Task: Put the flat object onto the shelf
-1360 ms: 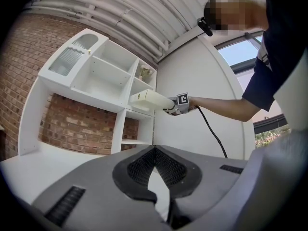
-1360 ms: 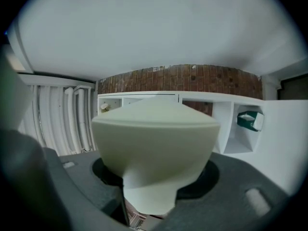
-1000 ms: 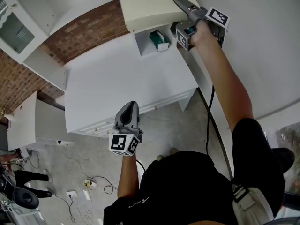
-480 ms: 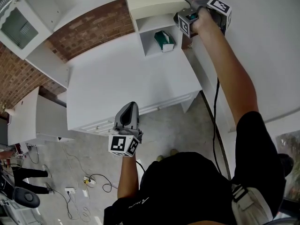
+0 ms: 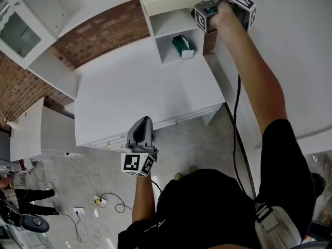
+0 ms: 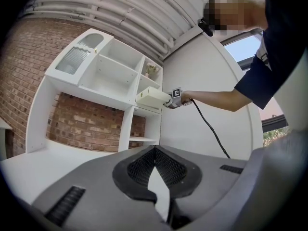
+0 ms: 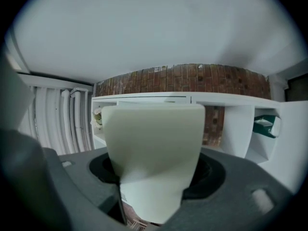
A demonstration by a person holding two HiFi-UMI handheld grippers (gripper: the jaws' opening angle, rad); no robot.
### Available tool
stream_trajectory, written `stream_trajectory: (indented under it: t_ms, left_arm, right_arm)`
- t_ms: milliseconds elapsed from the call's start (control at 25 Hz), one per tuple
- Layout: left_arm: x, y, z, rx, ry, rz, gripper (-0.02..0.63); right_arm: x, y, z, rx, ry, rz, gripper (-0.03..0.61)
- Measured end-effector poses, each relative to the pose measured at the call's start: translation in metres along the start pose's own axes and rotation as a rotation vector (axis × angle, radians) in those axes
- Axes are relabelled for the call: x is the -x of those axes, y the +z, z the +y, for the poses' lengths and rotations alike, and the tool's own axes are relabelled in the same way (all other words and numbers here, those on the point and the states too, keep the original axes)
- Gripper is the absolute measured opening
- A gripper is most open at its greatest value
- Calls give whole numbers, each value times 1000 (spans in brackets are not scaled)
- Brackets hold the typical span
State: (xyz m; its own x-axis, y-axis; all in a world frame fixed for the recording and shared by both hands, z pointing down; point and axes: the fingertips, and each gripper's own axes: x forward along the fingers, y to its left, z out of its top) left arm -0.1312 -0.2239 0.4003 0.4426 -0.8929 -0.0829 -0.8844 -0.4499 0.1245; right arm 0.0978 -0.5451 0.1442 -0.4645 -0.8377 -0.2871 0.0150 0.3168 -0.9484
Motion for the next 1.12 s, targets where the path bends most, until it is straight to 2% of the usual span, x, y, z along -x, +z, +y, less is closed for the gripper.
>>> stream_trajectory:
  t_ms: [280, 520, 760, 1120]
  left_arm:
    - [0, -5, 6, 0, 27, 10, -2]
    - [0, -3, 10, -6, 53, 14, -2]
    - [1, 4, 12, -22, 66, 7, -2]
    - [-1, -3, 11, -32, 90, 23, -2]
  right_arm:
    - [-25, 10, 9, 105, 76, 28, 374]
    - [-47, 21, 0, 160, 121, 36, 386]
    - [-69, 31, -9, 177, 132, 57, 390]
    - [-99, 46, -26, 185, 98, 78, 390]
